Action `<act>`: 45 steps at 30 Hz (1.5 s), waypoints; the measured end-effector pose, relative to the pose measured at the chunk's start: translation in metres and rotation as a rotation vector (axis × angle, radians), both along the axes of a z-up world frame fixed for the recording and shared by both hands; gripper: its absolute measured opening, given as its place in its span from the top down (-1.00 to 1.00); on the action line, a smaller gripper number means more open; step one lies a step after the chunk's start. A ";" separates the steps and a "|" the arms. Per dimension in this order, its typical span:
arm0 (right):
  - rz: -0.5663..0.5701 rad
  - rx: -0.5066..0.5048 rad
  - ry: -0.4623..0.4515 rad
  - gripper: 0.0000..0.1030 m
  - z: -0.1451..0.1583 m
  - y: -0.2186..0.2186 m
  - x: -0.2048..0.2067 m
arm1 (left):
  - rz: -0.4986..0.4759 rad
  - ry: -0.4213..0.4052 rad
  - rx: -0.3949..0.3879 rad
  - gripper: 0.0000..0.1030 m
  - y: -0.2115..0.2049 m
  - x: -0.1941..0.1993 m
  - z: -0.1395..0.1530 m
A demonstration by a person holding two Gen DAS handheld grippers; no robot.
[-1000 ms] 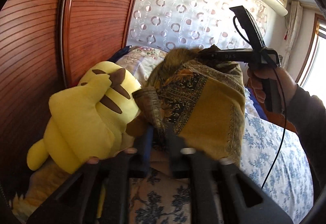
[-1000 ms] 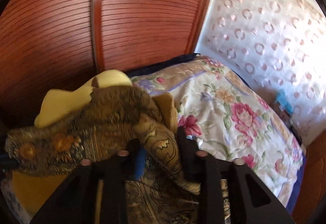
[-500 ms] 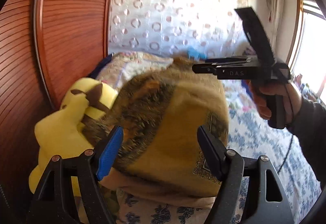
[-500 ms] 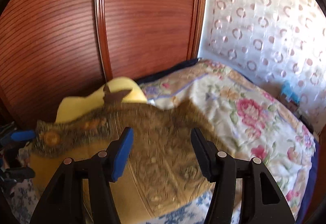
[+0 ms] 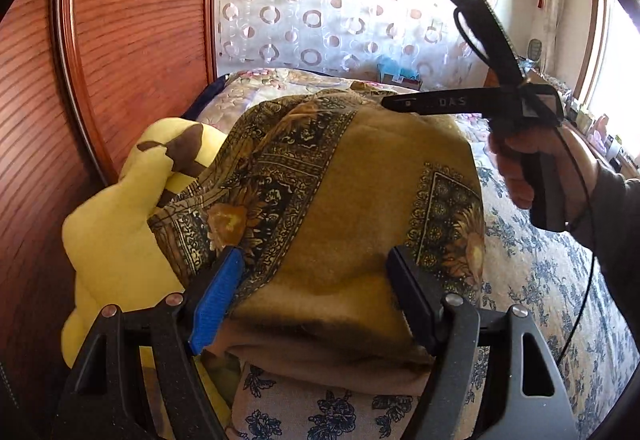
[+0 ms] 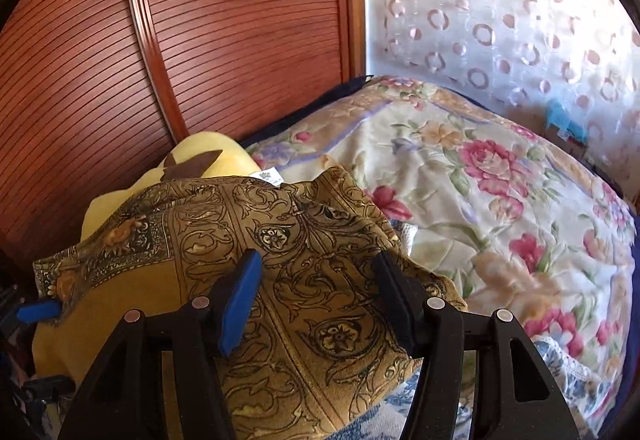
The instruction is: Fold small clothes
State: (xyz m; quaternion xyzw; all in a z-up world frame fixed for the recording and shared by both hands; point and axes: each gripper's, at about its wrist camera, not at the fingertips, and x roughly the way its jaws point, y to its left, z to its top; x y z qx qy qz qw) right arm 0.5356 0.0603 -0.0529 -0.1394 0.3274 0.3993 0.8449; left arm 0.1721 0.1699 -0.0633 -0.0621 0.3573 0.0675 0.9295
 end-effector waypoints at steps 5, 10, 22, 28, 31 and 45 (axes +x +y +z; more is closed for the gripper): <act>-0.013 0.020 -0.052 -0.18 0.008 -0.013 -0.028 | 0.003 -0.028 0.036 -0.52 -0.006 -0.006 0.011; -0.016 0.060 -0.073 -0.18 0.016 -0.028 -0.061 | 0.005 -0.086 0.044 -0.56 -0.010 -0.021 0.026; -0.057 0.112 -0.125 -0.28 0.030 -0.083 -0.160 | -0.038 -0.128 0.080 -0.56 -0.048 -0.055 0.046; -0.110 0.118 -0.139 -0.35 0.031 -0.118 -0.211 | -0.084 -0.144 0.091 -0.56 -0.075 -0.073 0.051; -0.148 0.124 -0.152 -0.42 0.032 -0.136 -0.237 | -0.110 -0.152 0.082 -0.56 -0.086 -0.081 0.052; -0.323 0.173 -0.163 -0.67 0.033 -0.205 -0.347 | -0.213 -0.133 0.058 -0.56 -0.142 -0.099 0.051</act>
